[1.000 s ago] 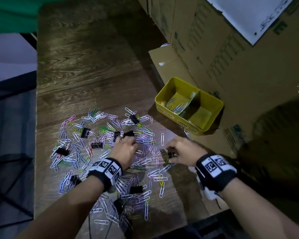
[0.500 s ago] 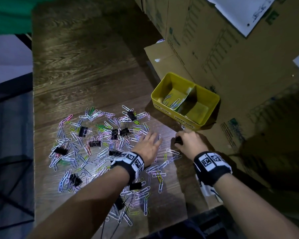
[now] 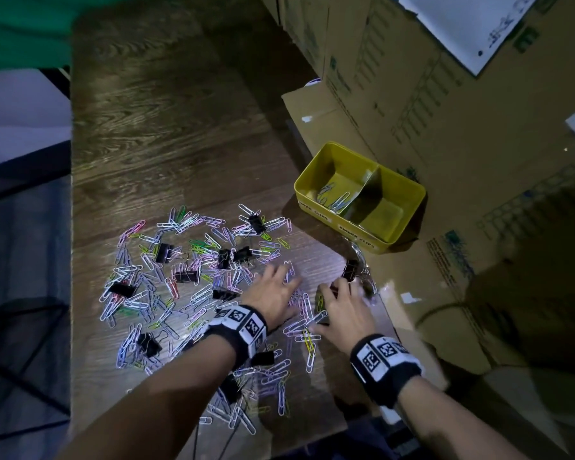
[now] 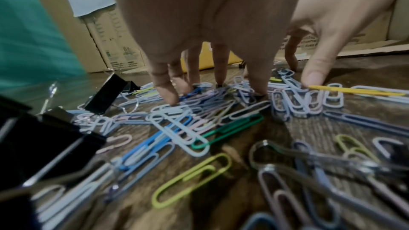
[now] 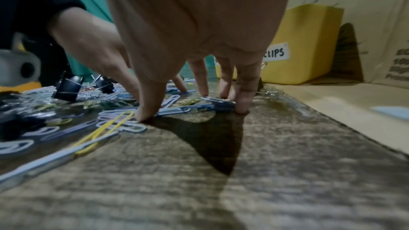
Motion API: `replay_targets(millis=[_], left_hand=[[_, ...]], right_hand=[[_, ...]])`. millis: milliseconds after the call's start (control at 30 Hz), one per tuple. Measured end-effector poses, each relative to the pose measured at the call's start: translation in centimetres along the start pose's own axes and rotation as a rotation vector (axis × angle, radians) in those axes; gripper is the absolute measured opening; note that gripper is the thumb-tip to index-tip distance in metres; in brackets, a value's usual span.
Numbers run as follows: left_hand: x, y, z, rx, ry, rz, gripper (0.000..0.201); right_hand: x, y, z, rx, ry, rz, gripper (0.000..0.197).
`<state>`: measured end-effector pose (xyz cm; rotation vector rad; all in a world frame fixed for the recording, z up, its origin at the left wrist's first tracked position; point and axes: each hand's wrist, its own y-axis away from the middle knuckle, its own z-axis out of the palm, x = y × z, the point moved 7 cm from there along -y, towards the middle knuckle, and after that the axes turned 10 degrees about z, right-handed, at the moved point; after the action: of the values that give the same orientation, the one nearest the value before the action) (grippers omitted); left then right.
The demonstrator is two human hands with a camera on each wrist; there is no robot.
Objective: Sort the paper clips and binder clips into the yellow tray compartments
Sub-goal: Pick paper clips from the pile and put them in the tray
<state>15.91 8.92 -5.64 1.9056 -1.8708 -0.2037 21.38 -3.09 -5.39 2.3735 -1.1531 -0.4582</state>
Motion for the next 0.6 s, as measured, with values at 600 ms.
replay_targets(millis=[600], left_hand=[[0.0,1.8,-1.1,0.221,0.325,0.07,0.024]], right_hand=[[-2.6,-0.3,-0.7,0.007,-0.056,-0.211,0.033]])
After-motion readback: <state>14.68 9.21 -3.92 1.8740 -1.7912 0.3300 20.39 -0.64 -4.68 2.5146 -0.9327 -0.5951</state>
